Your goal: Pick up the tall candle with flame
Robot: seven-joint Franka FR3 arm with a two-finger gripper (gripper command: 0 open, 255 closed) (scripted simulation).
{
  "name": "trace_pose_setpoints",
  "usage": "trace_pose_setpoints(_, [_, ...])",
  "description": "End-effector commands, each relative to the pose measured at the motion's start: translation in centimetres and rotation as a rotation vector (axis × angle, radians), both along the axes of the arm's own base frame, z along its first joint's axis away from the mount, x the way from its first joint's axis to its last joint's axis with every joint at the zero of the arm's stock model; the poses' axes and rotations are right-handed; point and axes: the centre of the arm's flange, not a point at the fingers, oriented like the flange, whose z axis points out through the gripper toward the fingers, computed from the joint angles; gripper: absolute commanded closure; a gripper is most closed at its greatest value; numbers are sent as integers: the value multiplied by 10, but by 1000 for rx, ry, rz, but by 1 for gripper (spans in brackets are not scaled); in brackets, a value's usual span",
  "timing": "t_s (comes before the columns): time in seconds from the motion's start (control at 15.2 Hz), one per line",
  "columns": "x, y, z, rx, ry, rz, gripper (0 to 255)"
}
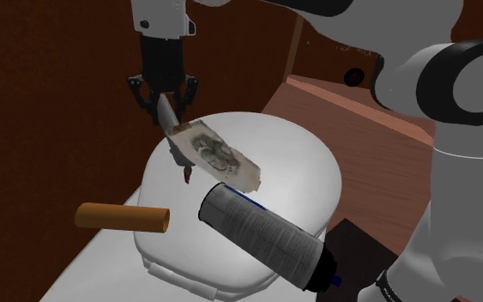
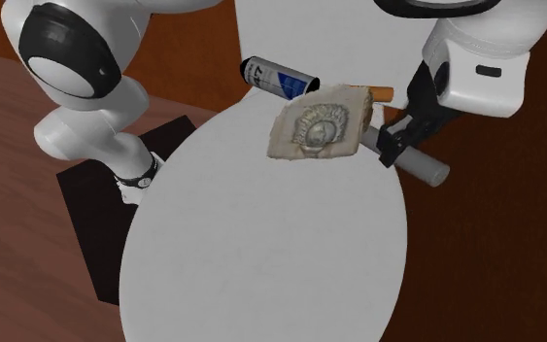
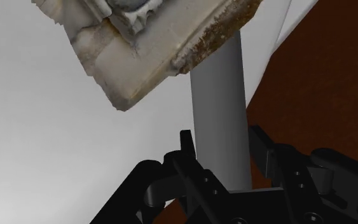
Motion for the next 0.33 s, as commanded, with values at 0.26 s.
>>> trace_pose_setpoints(0.26, [1,0,22,0,0,0,255])
